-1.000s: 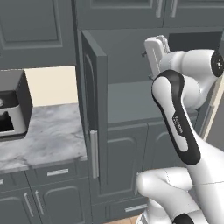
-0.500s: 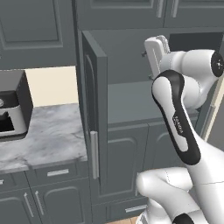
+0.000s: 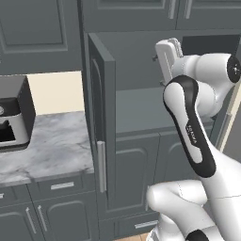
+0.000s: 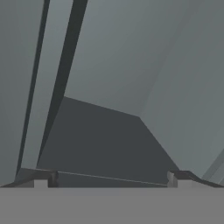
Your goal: Close all open cabinet doors.
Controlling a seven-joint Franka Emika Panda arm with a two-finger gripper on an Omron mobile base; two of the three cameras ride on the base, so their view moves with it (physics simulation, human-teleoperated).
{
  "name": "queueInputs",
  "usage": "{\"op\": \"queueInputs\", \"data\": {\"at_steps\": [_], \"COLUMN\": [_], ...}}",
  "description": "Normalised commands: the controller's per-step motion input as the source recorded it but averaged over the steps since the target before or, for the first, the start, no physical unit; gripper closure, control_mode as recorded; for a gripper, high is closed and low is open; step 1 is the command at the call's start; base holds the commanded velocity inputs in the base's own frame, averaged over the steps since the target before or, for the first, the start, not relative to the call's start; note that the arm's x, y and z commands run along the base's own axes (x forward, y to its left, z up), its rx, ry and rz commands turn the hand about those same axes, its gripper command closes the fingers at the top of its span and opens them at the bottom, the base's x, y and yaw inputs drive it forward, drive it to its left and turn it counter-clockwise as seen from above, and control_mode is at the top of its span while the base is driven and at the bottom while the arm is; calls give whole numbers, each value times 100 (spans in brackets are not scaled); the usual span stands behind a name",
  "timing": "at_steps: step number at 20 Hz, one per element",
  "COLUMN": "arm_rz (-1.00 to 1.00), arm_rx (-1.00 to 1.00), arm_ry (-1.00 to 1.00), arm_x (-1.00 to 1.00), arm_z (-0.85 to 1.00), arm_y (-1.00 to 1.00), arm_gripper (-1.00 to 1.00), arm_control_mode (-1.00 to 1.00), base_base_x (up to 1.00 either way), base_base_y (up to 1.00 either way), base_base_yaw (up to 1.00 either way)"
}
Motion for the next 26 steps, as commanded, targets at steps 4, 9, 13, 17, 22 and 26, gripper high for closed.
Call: {"op": "queueInputs", "data": {"at_steps": [4,9,13,17,22,26], "arm_rz": [0,0,0,1,0,0], "arm_rx": [0,0,0,0,3,0], "arm_ry": [0,0,0,0,-23,-8], "arm_x": [0,0,0,-12,-58,-51], "arm_z": [0,0,0,0,5,14], "arm_y": [0,0,0,0,6,10], "arm_gripper": [-100,-100,-100,-100,-100,-100], "arm_control_mode": [-100,-100,-100,-100,-100,-100], "base_base_x": [0,0,0,0,0,0], "base_base_y": [0,0,0,0,0,0], "base_base_yaw": [0,0,0,0,0,0]}}
